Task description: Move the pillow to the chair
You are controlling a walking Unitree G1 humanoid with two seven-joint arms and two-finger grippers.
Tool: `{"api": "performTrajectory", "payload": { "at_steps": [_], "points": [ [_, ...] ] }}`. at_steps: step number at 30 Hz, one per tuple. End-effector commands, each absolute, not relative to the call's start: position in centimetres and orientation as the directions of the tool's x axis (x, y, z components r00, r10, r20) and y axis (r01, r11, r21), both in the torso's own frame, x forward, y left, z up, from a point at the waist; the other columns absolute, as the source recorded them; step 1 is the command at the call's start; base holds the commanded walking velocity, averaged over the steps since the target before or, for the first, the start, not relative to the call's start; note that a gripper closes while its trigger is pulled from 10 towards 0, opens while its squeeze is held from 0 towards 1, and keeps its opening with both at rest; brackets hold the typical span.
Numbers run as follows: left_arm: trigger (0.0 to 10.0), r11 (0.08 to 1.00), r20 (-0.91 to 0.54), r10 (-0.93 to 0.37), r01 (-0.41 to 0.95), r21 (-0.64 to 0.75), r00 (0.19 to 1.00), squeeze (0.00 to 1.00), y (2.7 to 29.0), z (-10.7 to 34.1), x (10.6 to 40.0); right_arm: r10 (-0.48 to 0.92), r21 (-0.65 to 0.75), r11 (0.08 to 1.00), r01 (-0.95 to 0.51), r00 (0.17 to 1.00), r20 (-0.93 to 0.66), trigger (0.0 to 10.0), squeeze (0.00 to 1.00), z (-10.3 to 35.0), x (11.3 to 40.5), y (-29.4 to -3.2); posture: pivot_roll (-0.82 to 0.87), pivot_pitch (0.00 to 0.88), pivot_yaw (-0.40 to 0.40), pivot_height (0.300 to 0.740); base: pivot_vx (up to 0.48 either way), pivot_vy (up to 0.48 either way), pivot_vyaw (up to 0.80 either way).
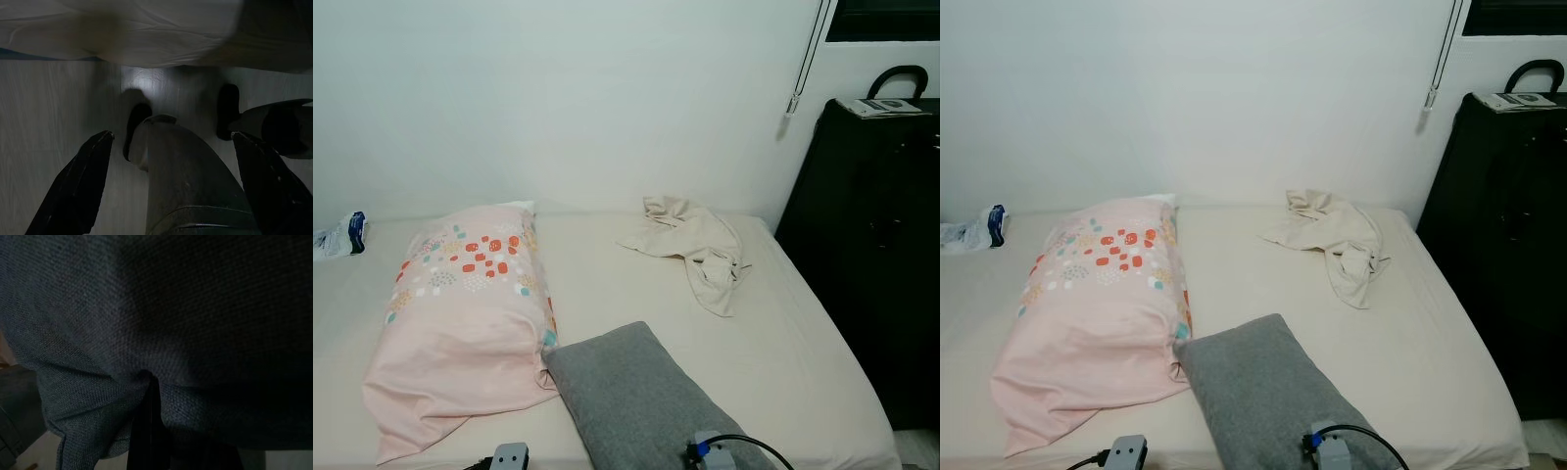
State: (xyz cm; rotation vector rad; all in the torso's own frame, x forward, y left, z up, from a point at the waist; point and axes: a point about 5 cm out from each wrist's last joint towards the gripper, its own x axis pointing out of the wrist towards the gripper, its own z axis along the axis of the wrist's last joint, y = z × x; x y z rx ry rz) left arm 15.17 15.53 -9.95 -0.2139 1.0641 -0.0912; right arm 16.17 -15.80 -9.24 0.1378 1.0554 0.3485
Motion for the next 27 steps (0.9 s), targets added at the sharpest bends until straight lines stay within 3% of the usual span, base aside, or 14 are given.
{"api": "performTrajectory", "payload": {
  "at_steps": [1, 11, 14, 18, 20, 21, 24, 27],
  "points": [
    [10.0, 0.979, -0.858, -0.159, -0.035, -0.202, 0.488, 0.00, 16.0, -9.9, 15.4, 0.343, 0.265, 0.936, -0.231, 0.436, -0.832, 10.0, 0.00, -9.3, 16.1, -15.7, 0.03, 0.000, -0.035, 0.740, 0.000, 0.000, 0.00],
    [10.0, 0.978, -0.855, -0.167, -0.026, -0.206, 0.491, 0.00, 15.6, -9.9, 15.2, 0.465, 0.380, 0.884, -0.271, 0.434, -0.772, 10.0, 0.00, -8.8, 16.7, -14.5, 0.02, 0.000, -0.028, 0.740, 0.000, 0.000, 0.77],
    [10.0, 0.980, -0.855, -0.159, -0.027, -0.198, 0.494, 0.00, 16.0, -9.9, 15.3, 0.630, 0.512, 0.775, -0.370, 0.393, -0.670, 10.0, 0.00, -7.8, 17.7, -13.0, 0.02, 0.000, -0.027, 0.740, 0.000, 0.000, 0.75],
    [10.0, 0.980, -0.855, -0.158, -0.028, -0.197, 0.494, 0.00, 16.0, -9.9, 15.3, 0.684, 0.560, 0.729, -0.393, 0.396, -0.613, 10.0, 0.00, -7.2, 18.5, -12.5, 0.02, 0.000, -0.028, 0.740, 0.000, 0.000, 0.75],
    [10.0, 0.980, -0.854, -0.156, -0.033, -0.198, 0.497, 0.00, 16.1, -9.9, 15.3, 0.756, 0.659, 0.642, -0.393, 0.469, -0.457, 10.0, 0.00, -5.1, 21.3, -12.0, 0.02, 0.000, -0.028, 0.740, 0.000, 0.000, 0.75],
    [10.0, 0.979, -0.854, -0.158, -0.033, -0.200, 0.496, 0.00, 16.1, -9.9, 15.3, 0.824, 0.746, 0.489, -0.452, 0.519, -0.226, 10.0, 0.00, -2.1, 24.4, -11.7, 0.02, 0.000, -0.028, 0.740, 0.000, 0.000, 0.75],
    [10.0, 0.979, -0.854, -0.159, -0.032, -0.201, 0.495, 0.00, 16.0, -9.9, 15.2, 0.847, 0.762, 0.415, -0.496, 0.517, -0.124, 10.0, 0.00, -0.8, 25.5, -11.7, 0.01, 0.000, -0.028, 0.740, 0.000, 0.000, 0.75],
    [10.0, 0.978, -0.856, -0.167, -0.028, -0.207, 0.489, 0.00, 15.7, -10.0, 15.0, 0.930, 0.710, 0.231, -0.665, 0.365, 0.040, 10.0, 0.00, 1.8, 26.6, -11.2, 0.01, 0.000, -0.026, 0.740, 0.000, 0.000, 0.76]
  ]
}}
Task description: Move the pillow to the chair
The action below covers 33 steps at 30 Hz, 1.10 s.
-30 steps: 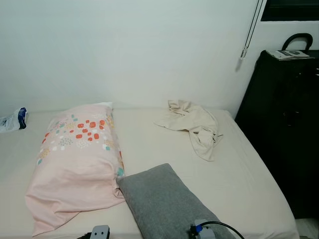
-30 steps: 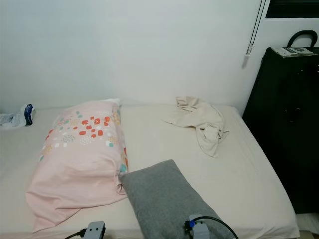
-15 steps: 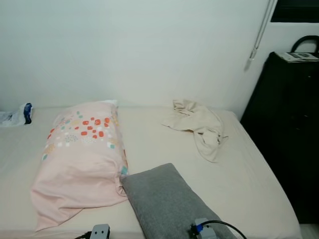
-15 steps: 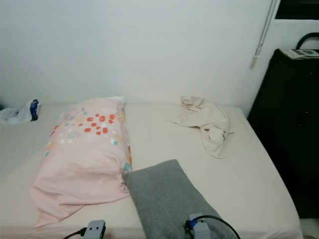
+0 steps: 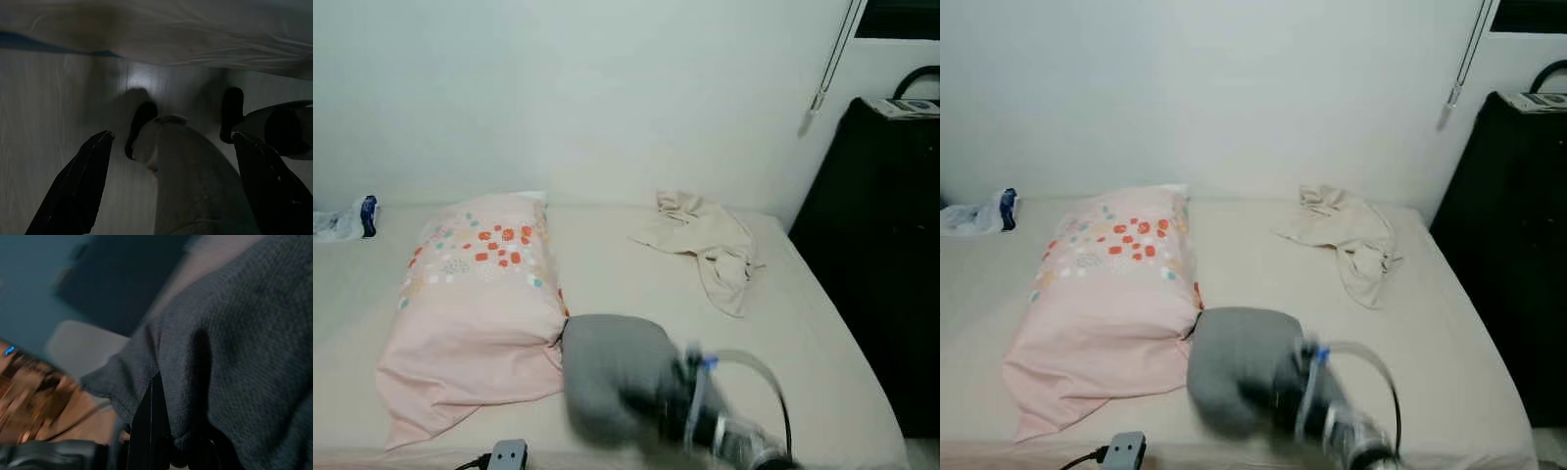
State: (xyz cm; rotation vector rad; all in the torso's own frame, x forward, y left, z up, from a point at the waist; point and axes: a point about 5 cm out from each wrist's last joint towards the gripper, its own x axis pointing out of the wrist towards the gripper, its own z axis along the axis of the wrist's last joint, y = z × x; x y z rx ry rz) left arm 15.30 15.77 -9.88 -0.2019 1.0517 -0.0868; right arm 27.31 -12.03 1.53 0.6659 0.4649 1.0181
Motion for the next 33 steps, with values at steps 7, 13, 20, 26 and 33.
{"api": "performTrajectory", "payload": {
  "at_steps": [7, 13, 20, 26, 33],
  "points": [
    [10.0, 0.976, -0.859, -0.173, -0.030, -0.214, 0.481, 0.00, 15.4, -10.2, 14.6, 0.991, 0.589, -0.008, -0.808, 0.071, 0.112, 10.0, 0.00, 4.4, 26.2, -9.8, 0.01, 0.000, -0.032, 0.740, 0.000, 0.000, 0.75],
    [10.0, 0.977, -0.856, -0.169, -0.030, -0.210, 0.488, 0.00, 15.6, -10.0, 14.9, 0.978, 0.488, -0.168, -0.856, -0.082, 0.193, 10.0, 0.00, 7.7, 26.0, -8.2, 0.01, 0.000, -0.032, 0.740, 0.000, 0.000, 0.75],
    [10.0, 0.979, -0.855, -0.166, -0.024, -0.203, 0.491, 0.00, 15.7, -9.9, 15.2, 0.961, 0.401, -0.183, -0.898, -0.077, 0.267, 10.0, 0.00, 10.4, 26.9, -7.4, 0.00, 0.000, -0.025, 0.740, 0.000, 0.000, 0.75],
    [10.0, 0.984, -0.860, -0.141, -0.029, -0.177, 0.490, 0.00, 15.8, -10.0, 14.9, 0.964, 0.407, 0.044, -0.912, 0.146, 0.222, 10.0, 0.00, 9.4, 27.9, -6.2, 0.00, 0.000, -0.028, 0.740, 0.000, 0.000, 0.75],
    [10.0, 0.987, -0.861, 0.097, -0.162, 0.017, 0.499, 0.00, 18.9, -9.7, 15.2, 0.893, 0.463, 0.299, -0.834, 0.415, 0.171, 10.0, 0.00, 8.7, 29.5, -6.0, 0.01, 0.000, -0.036, 0.740, 0.000, 0.000, 0.75]
  ]
}}
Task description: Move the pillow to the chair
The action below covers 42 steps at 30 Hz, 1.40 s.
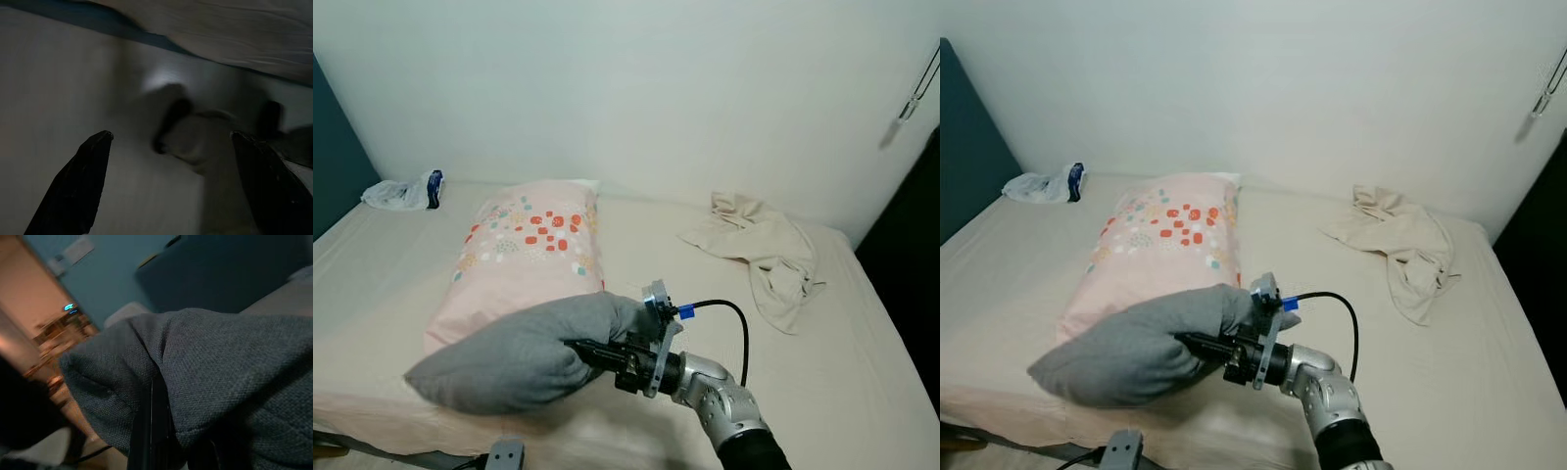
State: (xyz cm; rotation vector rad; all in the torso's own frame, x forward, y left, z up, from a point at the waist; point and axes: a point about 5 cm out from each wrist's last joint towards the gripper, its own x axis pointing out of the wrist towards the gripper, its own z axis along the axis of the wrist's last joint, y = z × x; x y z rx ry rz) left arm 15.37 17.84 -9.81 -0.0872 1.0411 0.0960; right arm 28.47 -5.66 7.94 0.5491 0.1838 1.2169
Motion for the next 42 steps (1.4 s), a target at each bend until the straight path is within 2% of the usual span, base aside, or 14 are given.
{"api": "performTrajectory", "payload": {
  "at_steps": [1, 2, 3, 5, 7, 8, 10, 14, 20, 21, 28, 35, 42],
  "points": [
    [10.0, 0.980, -0.856, 0.125, -0.197, 0.028, 0.501, 0.00, 19.3, -9.6, 15.4, 0.880, 0.470, 0.328, -0.820, 0.446, 0.163, 10.0, 0.00, 8.7, 29.8, -6.1, 0.01, 0.000, -0.036, 0.740, 0.000, 0.000, 0.75],
    [10.0, 0.966, -0.845, 0.174, -0.254, 0.047, 0.506, 0.00, 20.1, -9.4, 15.8, 0.862, 0.459, 0.376, -0.805, 0.486, 0.145, 10.0, 0.00, 8.6, 30.2, -6.3, 0.01, 0.000, -0.040, 0.740, 0.000, 0.000, 0.75],
    [10.0, 0.966, -0.845, 0.174, -0.254, 0.047, 0.506, 0.00, 20.1, -9.4, 15.8, 0.862, 0.459, 0.376, -0.805, 0.486, 0.145, 10.0, 0.00, 8.6, 30.2, -6.3, 0.01, 0.000, -0.040, 0.740, 0.000, 0.000, 0.75],
    [10.0, 0.937, -0.825, 0.245, -0.343, 0.066, 0.509, 0.00, 21.3, -8.9, 16.3, 0.829, 0.462, 0.440, -0.770, 0.546, 0.121, 10.0, 0.00, 8.5, 30.8, -6.8, 0.02, 0.000, -0.041, 0.740, 0.000, 0.000, 0.75],
    [10.0, 0.907, -0.804, 0.304, -0.412, 0.081, 0.511, 0.00, 22.4, -8.4, 16.9, 0.776, 0.457, 0.541, -0.706, 0.628, 0.053, 10.0, 0.00, 7.8, 31.5, -7.6, 0.02, 0.000, -0.046, 0.740, 0.000, 0.000, 0.75],
    [10.0, 0.907, -0.804, 0.304, -0.412, 0.081, 0.511, 0.00, 22.4, -8.4, 16.9, 0.776, 0.457, 0.541, -0.706, 0.628, 0.053, 10.0, 0.00, 7.8, 31.5, -7.6, 0.02, 0.000, -0.046, 0.740, 0.000, 0.000, 0.74],
    [10.0, 0.899, -0.794, 0.310, -0.433, 0.066, 0.523, 0.00, 22.7, -8.1, 17.4, 0.707, 0.460, 0.643, -0.612, 0.706, -0.048, 10.0, 0.00, 6.4, 31.8, -8.7, 0.02, 0.000, -0.037, 0.740, 0.000, 0.000, 0.75],
    [10.0, 0.918, -0.792, 0.273, -0.395, 0.045, 0.546, 0.00, 22.4, -8.0, 17.8, 0.661, 0.472, 0.698, -0.539, 0.737, -0.137, 10.0, 0.00, 4.6, 31.2, -9.6, 0.02, 0.000, -0.026, 0.740, 0.000, 0.000, 0.75],
    [10.0, 0.938, -0.825, 0.223, -0.344, 0.037, 0.520, 0.00, 21.3, -8.5, 17.5, 0.634, 0.481, 0.722, -0.497, 0.754, -0.173, 10.0, 0.00, 3.5, 30.6, -10.3, 0.00, 0.000, -0.017, 0.740, -0.320, 0.000, 0.75],
    [10.0, 0.957, -0.843, 0.195, -0.286, 0.050, 0.502, 0.00, 20.5, -8.9, 16.8, 0.619, 0.485, 0.730, -0.482, 0.767, -0.169, 10.0, 0.00, 3.3, 30.5, -10.4, -0.01, 0.000, -0.008, 0.740, -0.480, 0.000, 0.74],
    [10.0, 0.984, -0.858, 0.127, -0.175, 0.045, 0.498, 0.00, 19.2, -9.4, 16.1, 0.575, 0.469, 0.767, -0.438, 0.793, -0.199, 10.0, 0.00, 2.6, 30.4, -10.5, -0.02, 0.000, 0.004, 0.740, -0.069, 0.000, 0.74],
    [10.0, 0.988, -0.856, 0.126, -0.139, 0.064, 0.502, 0.00, 19.3, -9.3, 16.3, 0.607, 0.456, 0.757, -0.468, 0.762, -0.227, 10.0, 0.00, 1.8, 29.6, -9.8, -0.01, 0.000, 0.006, 0.740, 0.000, 0.000, 0.74],
    [10.0, 0.993, -0.855, 0.110, -0.096, 0.071, 0.508, 0.00, 19.7, -9.2, 16.3, 0.700, 0.447, 0.688, -0.572, 0.685, -0.201, 10.0, 0.00, 1.6, 28.7, -7.9, -0.02, 0.000, 0.013, 0.740, 0.000, 0.000, 0.74]
  ]
}}
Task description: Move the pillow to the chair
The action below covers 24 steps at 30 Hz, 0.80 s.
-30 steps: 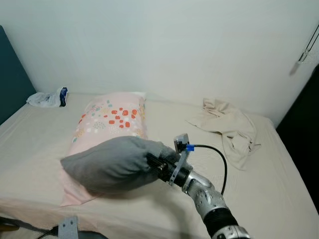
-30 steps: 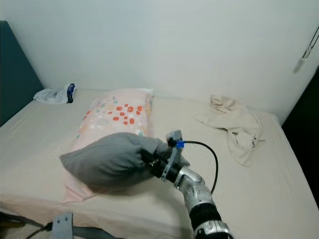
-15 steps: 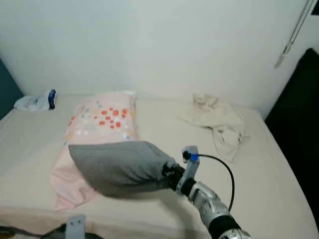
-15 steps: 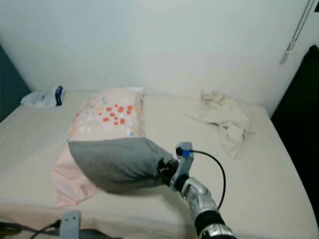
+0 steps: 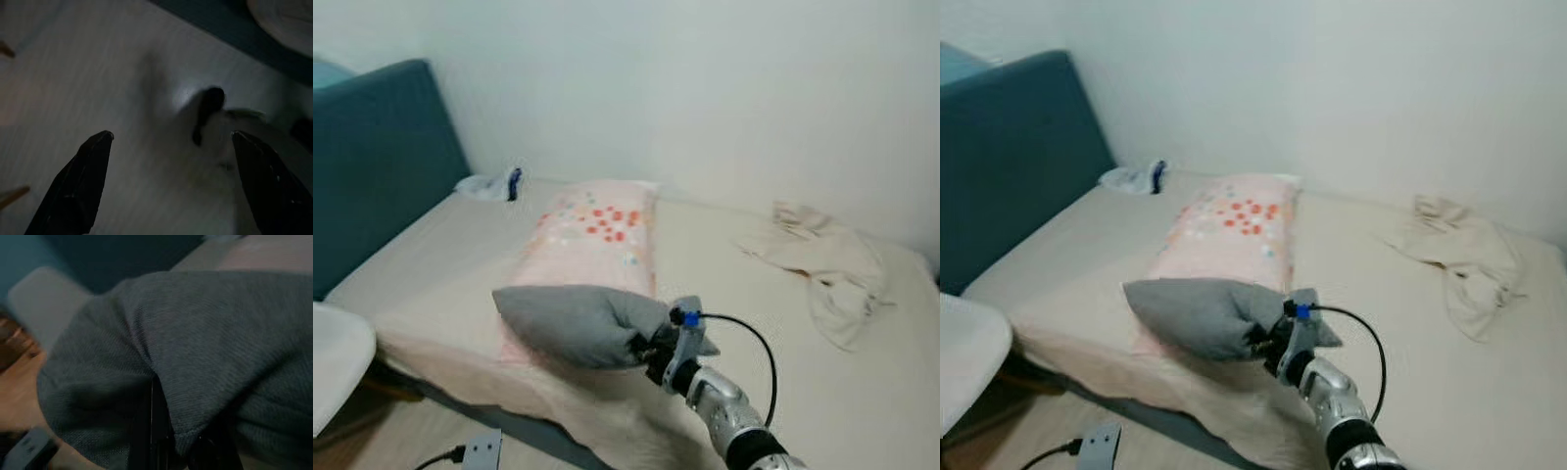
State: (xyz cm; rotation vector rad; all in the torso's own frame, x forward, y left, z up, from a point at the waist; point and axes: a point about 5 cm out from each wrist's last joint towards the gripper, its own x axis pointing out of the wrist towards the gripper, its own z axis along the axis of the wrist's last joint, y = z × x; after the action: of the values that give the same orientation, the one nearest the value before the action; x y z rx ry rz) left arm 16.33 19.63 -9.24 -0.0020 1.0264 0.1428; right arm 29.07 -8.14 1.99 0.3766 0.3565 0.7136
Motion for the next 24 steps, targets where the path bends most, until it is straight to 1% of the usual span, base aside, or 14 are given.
{"api": "performTrajectory", "payload": {
  "at_steps": [1, 10, 17, 24],
  "points": [
    [10.0, 0.993, -0.855, 0.110, -0.096, 0.071, 0.508, 0.00, 19.7, -9.2, 16.3, 0.700, 0.447, 0.688, -0.572, 0.685, -0.201, 10.0, 0.00, 1.6, 28.7, -7.9, -0.02, 0.000, 0.013, 0.740, 0.000, 0.000, 0.74],
    [10.0, 0.997, -0.867, 0.072, -0.041, 0.060, 0.493, 0.00, 19.1, -9.5, 15.8, 0.723, 0.447, 0.659, -0.605, 0.673, -0.156, 10.0, 0.00, 2.1, 28.9, -7.6, -0.01, 0.000, 0.016, 0.740, 0.000, 0.000, 0.74],
    [10.0, 0.998, -0.868, 0.066, -0.038, 0.054, 0.492, 0.00, 19.1, -9.5, 15.8, 0.723, 0.446, 0.653, -0.612, 0.678, -0.129, 10.0, 0.00, 2.5, 29.2, -7.5, -0.01, 0.000, 0.017, 0.740, 0.000, 0.000, 0.74],
    [10.0, 0.999, -0.871, 0.053, -0.029, 0.045, 0.489, 0.00, 18.9, -9.6, 15.7, 0.770, 0.465, 0.538, -0.703, 0.635, 0.070, 10.0, 0.00, 5.3, 30.2, -6.3, -0.02, 0.000, 0.016, 0.740, 0.000, 0.000, 0.73]
  ]
}}
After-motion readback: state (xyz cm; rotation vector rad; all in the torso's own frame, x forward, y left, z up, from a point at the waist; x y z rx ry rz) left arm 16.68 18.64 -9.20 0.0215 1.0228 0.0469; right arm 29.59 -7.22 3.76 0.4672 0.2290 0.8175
